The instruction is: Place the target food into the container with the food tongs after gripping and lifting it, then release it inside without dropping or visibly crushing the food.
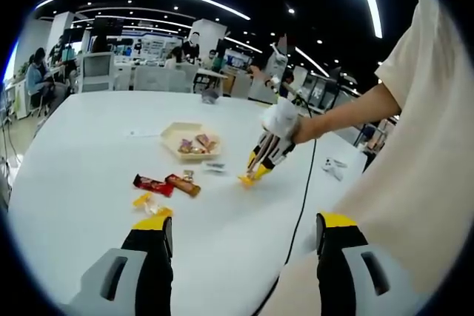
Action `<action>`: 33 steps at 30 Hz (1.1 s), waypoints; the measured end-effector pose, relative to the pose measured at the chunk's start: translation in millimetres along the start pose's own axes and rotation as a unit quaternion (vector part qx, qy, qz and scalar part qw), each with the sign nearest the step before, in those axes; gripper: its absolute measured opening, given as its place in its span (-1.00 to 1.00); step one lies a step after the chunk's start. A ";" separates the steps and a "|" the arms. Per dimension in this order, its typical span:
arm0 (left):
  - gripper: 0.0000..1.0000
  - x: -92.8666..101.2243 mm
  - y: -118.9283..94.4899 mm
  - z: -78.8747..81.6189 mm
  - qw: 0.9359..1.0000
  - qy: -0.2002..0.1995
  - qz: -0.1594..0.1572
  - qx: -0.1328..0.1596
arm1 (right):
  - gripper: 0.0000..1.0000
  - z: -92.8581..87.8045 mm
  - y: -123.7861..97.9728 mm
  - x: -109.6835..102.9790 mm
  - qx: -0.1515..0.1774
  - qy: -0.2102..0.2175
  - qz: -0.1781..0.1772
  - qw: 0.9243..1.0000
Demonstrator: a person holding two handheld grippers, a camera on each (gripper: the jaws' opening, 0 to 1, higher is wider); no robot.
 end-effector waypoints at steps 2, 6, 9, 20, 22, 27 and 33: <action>0.59 0.1 0.3 -0.7 1.000 0.000 -0.001 -0.001 | -0.59 4.5 -2.1 2.4 0.004 0.001 -0.001 1.000; 0.59 -0.3 0.6 -0.6 1.000 0.000 -0.001 -0.002 | -0.59 14.6 -6.8 7.5 0.014 -0.002 -0.006 1.000; 0.59 -1.6 0.5 0.0 1.000 -0.001 0.000 -0.001 | -0.59 20.2 -8.9 15.2 0.023 -0.002 -0.012 1.000; 0.59 -4.4 0.6 0.2 1.000 -0.003 0.001 -0.001 | -0.58 45.8 -22.7 43.7 0.053 0.003 -0.037 0.998; 0.59 -4.4 0.7 -0.1 1.000 -0.003 0.001 -0.002 | -0.58 48.0 -23.7 46.6 0.055 0.005 -0.039 0.998; 0.58 -5.6 -0.5 0.0 1.000 -0.004 0.004 0.000 | -0.58 55.9 -26.0 57.6 0.061 0.006 -0.047 0.997; 0.58 -6.1 -0.9 -0.2 1.000 -0.004 0.005 -0.001 | -0.58 63.4 -34.1 67.0 0.067 0.005 -0.057 0.996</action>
Point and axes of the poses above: the point that each gripper's makers call its tool centre point, and the gripper's own axes: y roughly forward along the fingers, x roughly to its right, z roughly out of its top, the point moved 4 cm from there along -y, roughly backward along the fingers
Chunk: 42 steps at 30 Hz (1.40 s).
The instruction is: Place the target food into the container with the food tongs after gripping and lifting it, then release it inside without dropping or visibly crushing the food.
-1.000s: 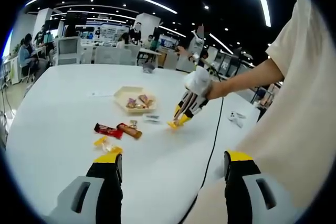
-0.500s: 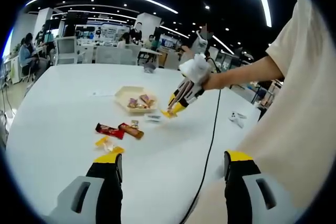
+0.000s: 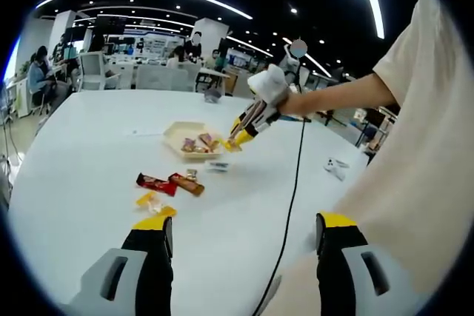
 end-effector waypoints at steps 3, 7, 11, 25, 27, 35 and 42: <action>0.59 -0.1 0.2 0.0 1.000 0.000 0.000 0.000 | -0.58 2.7 -1.5 3.3 0.002 -0.001 -0.003 1.000; 0.60 -1.4 0.7 0.0 1.000 -0.001 0.005 0.001 | -0.58 7.6 -3.8 9.5 0.004 -0.001 -0.008 1.000; 0.62 -3.3 0.2 1.0 1.000 -0.002 0.009 0.004 | -0.58 11.2 -4.2 16.6 0.007 0.000 -0.014 1.000; 0.66 -12.6 -2.9 8.0 0.999 0.000 0.032 0.016 | -0.58 22.8 -4.5 38.8 0.015 -0.002 -0.026 1.000; 0.67 -12.9 -2.6 8.9 0.999 0.000 0.032 0.017 | -0.58 24.0 -4.4 41.3 0.015 -0.002 -0.027 1.000; 0.67 -13.5 -2.4 9.1 0.999 0.000 0.032 0.016 | -0.57 28.4 -5.3 48.7 0.016 -0.004 -0.030 0.999; 0.67 -15.1 -1.9 8.9 0.999 -0.002 0.032 0.014 | -0.59 33.4 -4.3 55.8 0.012 -0.015 -0.033 0.999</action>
Point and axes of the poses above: the point that each gripper's makers call its tool centre point, and the gripper's own axes: y roughly forward along the fingers, x roughly to its right, z roughly out of its top, the point moved 4 cm from there along -y, roughly backward along the fingers
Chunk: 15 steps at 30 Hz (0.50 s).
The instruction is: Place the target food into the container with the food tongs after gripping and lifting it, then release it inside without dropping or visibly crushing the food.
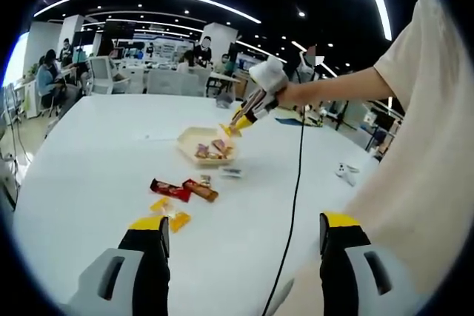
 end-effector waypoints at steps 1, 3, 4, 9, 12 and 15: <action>0.67 -0.3 0.2 0.0 1.000 0.000 0.000 0.000 | -0.59 0.7 0.2 0.7 -0.001 -0.002 0.000 1.000; 0.67 -0.5 0.5 -0.2 1.000 -0.001 -0.001 -0.001 | -0.59 1.3 0.9 2.5 -0.002 -0.005 -0.002 1.000; 0.67 -0.9 0.7 -0.7 1.000 -0.001 -0.001 -0.002 | -0.59 1.9 1.7 4.9 -0.001 -0.004 -0.003 1.000; 0.65 -2.3 1.1 -1.9 1.000 -0.004 -0.002 -0.004 | -0.59 3.2 2.8 13.4 0.001 0.001 -0.009 1.000; 0.65 -3.7 1.8 -2.4 1.000 -0.004 -0.002 -0.006 | -0.59 4.8 2.7 18.1 0.002 0.001 -0.011 1.000; 0.64 -4.4 2.6 -2.3 1.000 -0.004 -0.003 -0.006 | -0.59 7.1 2.6 21.5 0.005 0.003 -0.012 1.000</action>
Point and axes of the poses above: the point that each gripper's makers call its tool centre point, and the gripper's own axes: y roughly forward along the fingers, x roughly to its right, z roughly out of its top, the point moved 4 cm from there along -y, roughly backward along the fingers
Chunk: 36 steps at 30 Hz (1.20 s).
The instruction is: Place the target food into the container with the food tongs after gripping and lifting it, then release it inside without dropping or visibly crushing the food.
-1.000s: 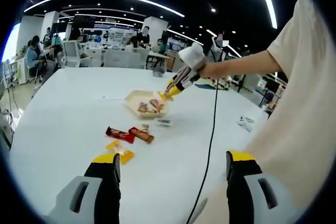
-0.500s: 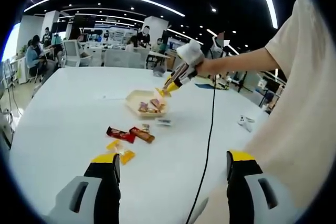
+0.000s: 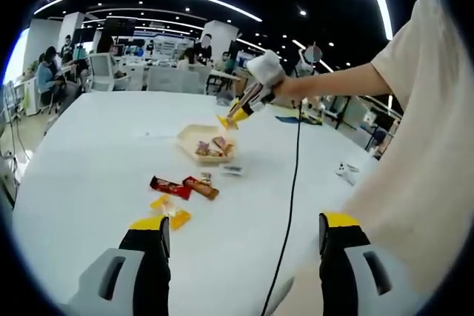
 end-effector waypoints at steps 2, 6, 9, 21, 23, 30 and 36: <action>0.64 -0.8 0.1 0.3 1.000 0.000 0.000 0.000 | -0.59 1.1 0.7 3.3 0.000 -0.001 -0.004 1.000; 0.65 -2.8 -0.7 0.2 1.000 -0.001 0.001 0.000 | -0.59 2.6 1.6 9.5 0.002 0.003 -0.008 1.000; 0.65 -5.1 -1.3 -1.0 1.000 -0.003 0.003 -0.002 | -0.59 3.8 1.5 12.8 0.003 0.004 -0.011 1.000; 0.66 -8.0 1.5 0.4 1.000 -0.006 -0.001 -0.001 | -0.59 8.6 1.8 24.7 0.006 0.007 -0.020 1.000; 0.66 -8.2 1.8 0.3 1.000 -0.005 -0.002 -0.002 | -0.59 9.4 1.4 25.5 0.007 0.006 -0.022 1.000; 0.66 -9.4 3.4 1.2 1.000 -0.006 -0.004 -0.002 | -0.59 8.5 0.4 28.0 0.006 0.007 -0.024 1.000; 0.66 -8.6 4.8 1.4 1.000 -0.005 -0.006 -0.004 | -0.58 9.4 -0.5 28.3 0.008 0.007 -0.025 1.000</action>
Point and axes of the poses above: the point that each gripper's makers call its tool centre point, and the gripper's own axes: y roughly forward along the fingers, x roughly to its right, z roughly out of its top, the point moved 4 cm from there along -y, roughly backward along the fingers
